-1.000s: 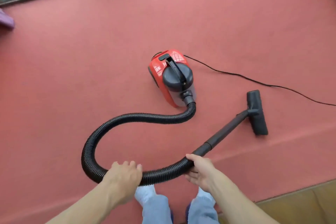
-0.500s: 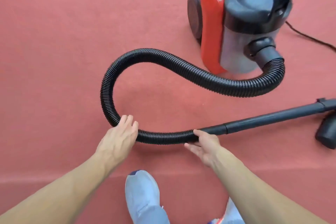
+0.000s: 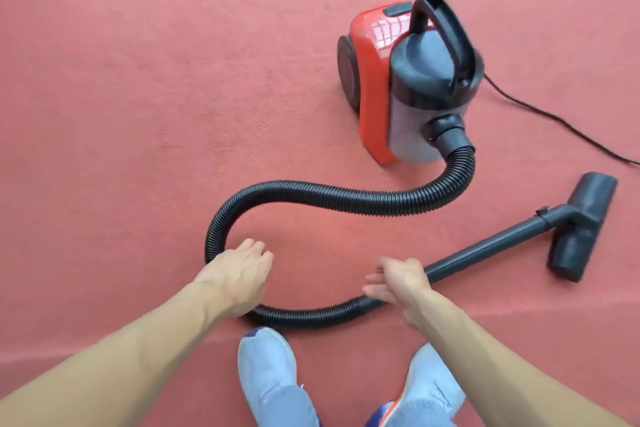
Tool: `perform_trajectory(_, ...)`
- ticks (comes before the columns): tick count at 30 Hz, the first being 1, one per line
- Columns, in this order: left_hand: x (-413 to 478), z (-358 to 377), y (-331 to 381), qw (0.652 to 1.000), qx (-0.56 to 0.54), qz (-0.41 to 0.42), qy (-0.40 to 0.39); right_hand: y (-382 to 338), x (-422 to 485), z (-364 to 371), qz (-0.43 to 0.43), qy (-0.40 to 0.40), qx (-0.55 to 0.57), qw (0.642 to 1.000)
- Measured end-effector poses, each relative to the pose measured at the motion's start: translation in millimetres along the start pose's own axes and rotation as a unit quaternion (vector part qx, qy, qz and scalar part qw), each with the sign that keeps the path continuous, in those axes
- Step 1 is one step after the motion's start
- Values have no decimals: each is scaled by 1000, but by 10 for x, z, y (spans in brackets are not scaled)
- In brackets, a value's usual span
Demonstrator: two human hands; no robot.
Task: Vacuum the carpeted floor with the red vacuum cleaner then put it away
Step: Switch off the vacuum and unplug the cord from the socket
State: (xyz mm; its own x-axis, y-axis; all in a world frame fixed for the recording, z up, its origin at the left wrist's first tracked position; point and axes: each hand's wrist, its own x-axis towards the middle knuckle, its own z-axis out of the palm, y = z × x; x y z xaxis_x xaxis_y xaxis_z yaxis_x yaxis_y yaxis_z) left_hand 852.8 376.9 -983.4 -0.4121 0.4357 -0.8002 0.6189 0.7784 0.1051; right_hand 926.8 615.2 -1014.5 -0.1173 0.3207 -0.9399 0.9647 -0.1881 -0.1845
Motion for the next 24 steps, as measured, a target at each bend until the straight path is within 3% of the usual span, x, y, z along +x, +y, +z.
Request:
perform_trajectory(5,-556,-1357,35,1000,-8,27,1,-808,-1132,-485,-143,9,-195,970)
perform_trajectory(10,-1152,-2864,88,995,-44,55,67,-1905,-2482,-1008,-278,77,-351,891)
perform_trajectory(15,-1628,-4085,80,984,-29,83,153,-2739,-3463,-1380,-370,178,-432,803)
perform_trajectory(20,-1696,-4501,208,984,15,88,152,-2847,-3653,-1573,-420,209,-457,756)
perform_trajectory(24,-1596,-4408,348,991,12,79,112,-2612,-3419,-1707,-399,203,-469,761)
